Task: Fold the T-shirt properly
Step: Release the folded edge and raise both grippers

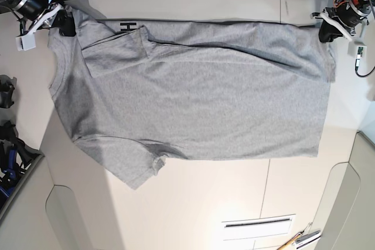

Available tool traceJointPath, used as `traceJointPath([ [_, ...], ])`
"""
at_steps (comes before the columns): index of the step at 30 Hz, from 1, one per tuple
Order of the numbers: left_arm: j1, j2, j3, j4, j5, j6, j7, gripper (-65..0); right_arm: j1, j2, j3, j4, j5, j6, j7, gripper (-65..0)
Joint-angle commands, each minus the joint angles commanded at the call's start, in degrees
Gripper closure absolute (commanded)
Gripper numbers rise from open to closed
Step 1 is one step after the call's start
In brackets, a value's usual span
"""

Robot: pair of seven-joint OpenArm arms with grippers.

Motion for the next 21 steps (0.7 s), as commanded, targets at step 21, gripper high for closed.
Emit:
traceJointPath([
  [21,2.80,0.96,-1.38,0.04,-2.10,-0.02,2.43,-7.3,-0.81,0.92,2.62,-0.02,-1.62,0.11,-2.16,-1.5],
])
